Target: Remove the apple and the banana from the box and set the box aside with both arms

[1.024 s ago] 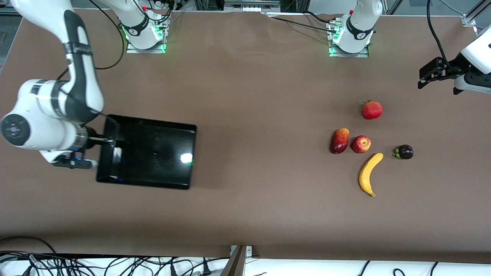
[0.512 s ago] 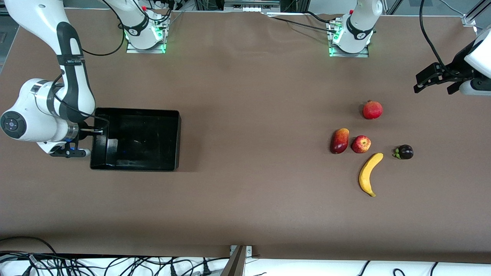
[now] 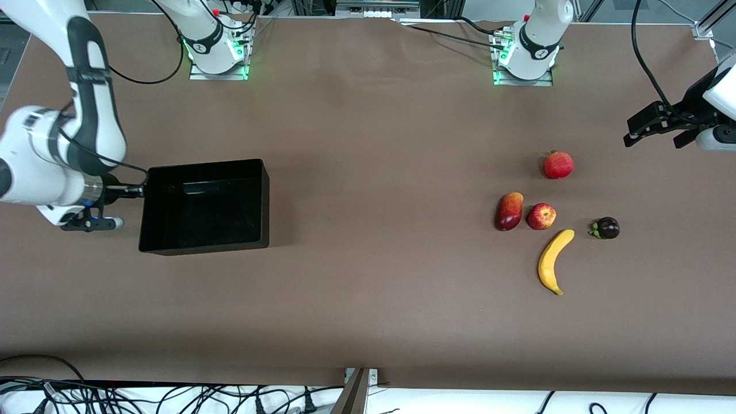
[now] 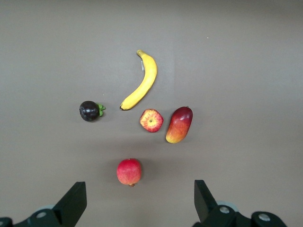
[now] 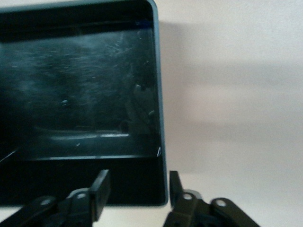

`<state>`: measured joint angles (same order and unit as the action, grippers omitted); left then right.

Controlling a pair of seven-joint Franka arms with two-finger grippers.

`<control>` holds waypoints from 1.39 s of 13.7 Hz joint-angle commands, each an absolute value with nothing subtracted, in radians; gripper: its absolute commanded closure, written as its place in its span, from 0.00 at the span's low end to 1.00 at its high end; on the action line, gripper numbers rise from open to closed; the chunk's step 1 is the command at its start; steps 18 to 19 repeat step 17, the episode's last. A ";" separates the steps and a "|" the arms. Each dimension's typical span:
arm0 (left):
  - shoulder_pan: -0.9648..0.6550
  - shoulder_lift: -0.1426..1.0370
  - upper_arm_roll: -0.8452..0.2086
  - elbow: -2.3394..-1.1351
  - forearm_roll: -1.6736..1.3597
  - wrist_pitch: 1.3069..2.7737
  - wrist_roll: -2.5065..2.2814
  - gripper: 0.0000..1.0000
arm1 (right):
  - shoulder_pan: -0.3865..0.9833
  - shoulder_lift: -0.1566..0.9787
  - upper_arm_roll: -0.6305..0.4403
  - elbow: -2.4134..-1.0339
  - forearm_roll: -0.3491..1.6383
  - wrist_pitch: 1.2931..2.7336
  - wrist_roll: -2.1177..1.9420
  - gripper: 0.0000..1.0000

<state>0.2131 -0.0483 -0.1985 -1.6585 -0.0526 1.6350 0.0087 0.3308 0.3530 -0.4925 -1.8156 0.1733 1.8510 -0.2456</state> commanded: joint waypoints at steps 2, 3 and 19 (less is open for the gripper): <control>0.221 -0.041 -0.196 -1.635 -0.071 1.626 0.006 0.00 | 0.337 0.299 -0.494 -1.517 0.082 1.468 -0.181 0.00; 0.222 -0.041 -0.192 -1.634 -0.071 1.626 0.008 0.00 | 0.336 0.296 -0.492 -1.449 0.084 1.392 -0.184 0.00; 0.222 -0.044 -0.176 -1.631 -0.069 1.623 0.008 0.00 | -0.035 -0.017 -0.044 -1.767 0.006 1.698 -0.109 0.00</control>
